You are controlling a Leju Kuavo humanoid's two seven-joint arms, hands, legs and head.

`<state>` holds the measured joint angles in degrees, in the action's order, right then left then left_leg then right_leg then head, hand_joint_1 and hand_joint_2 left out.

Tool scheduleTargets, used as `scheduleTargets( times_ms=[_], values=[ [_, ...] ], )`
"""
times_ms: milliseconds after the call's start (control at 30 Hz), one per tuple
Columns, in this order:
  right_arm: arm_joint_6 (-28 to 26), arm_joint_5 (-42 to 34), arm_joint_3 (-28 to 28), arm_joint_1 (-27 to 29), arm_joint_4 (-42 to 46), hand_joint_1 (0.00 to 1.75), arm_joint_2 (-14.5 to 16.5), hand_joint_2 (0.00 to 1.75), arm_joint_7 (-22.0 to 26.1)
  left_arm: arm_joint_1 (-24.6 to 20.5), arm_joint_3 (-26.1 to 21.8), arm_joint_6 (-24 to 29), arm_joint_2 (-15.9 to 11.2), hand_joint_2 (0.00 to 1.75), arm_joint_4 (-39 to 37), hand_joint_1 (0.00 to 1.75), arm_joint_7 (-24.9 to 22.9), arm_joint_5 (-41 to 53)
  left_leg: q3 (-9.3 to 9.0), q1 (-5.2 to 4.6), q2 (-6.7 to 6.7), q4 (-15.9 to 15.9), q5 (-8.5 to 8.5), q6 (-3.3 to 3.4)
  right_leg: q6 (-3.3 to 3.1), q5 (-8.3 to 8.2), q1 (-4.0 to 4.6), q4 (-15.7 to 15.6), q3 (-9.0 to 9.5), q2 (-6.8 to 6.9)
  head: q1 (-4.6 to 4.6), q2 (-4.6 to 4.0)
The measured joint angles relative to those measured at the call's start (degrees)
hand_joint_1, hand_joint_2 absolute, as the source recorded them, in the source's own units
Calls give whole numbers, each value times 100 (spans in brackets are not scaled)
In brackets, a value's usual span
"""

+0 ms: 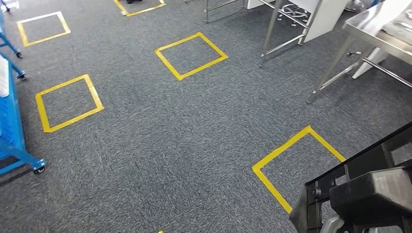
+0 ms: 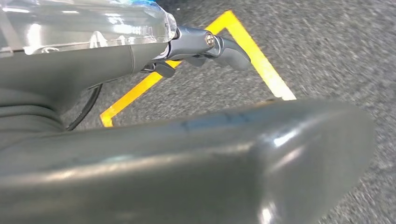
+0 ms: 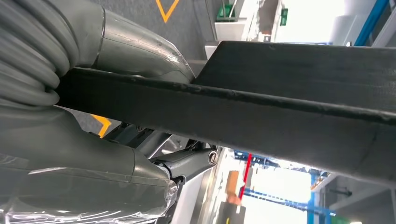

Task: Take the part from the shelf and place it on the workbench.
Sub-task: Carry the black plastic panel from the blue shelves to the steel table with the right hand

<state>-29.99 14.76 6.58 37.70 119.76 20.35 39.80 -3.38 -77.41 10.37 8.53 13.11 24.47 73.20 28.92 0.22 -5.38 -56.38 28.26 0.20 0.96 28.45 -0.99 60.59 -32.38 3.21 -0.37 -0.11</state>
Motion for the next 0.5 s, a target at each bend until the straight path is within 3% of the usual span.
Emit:
scheduleTargets(
  times_ms=[67,133,200,267,333,367,400,433,500],
  values=[
    [-1,7,1,-3,-1,175,1,175,0,-6,-1,-2,-2,0,0,0,4,0,-17,-19,-97,-32,34,-65,-76,3,36,-171,68,46,-4,0],
    [-6,20,-1,7,-1,175,2,175,1,-24,-2,-9,-1,0,0,0,5,-1,-48,-3,-136,-47,57,-129,-154,-27,35,-187,41,-82,-4,0],
    [-13,45,-2,10,-2,175,2,175,1,-31,-7,-22,-1,0,0,0,-5,-4,26,27,89,-259,239,-185,-226,-66,19,-214,30,-202,-9,0],
    [-34,77,0,5,-11,175,2,175,1,-16,-20,-26,-1,0,0,0,-25,-3,319,44,382,-926,628,-212,-271,-92,20,-218,8,-325,-14,0],
    [-66,99,-1,3,-30,175,2,175,1,4,-36,-14,-1,0,0,0,-39,1,642,44,470,-1622,883,-213,-292,-103,42,-205,-14,-476,-14,0],
    [-78,105,-1,4,-41,175,2,175,1,9,-40,-6,-1,0,0,0,-45,3,695,43,483,-1720,847,-200,-295,-105,53,-197,-19,-562,-14,0],
    [-83,109,-1,5,-51,175,2,175,1,9,-42,-1,-1,0,0,0,-49,6,643,41,499,-1587,701,-177,-296,-106,63,-189,-18,-647,-14,1],
    [-83,111,-1,6,-58,175,2,175,1,7,-42,2,-1,0,0,0,-52,11,505,37,554,-1269,485,-141,-293,-108,71,-184,-12,-731,-13,0],
    [-80,113,-1,3,-67,175,2,175,1,6,-43,8,-11,0,0,0,-55,29,178,32,860,-507,140,-48,-275,-116,77,-172,-12,-878,-9,-1]
  ],
)
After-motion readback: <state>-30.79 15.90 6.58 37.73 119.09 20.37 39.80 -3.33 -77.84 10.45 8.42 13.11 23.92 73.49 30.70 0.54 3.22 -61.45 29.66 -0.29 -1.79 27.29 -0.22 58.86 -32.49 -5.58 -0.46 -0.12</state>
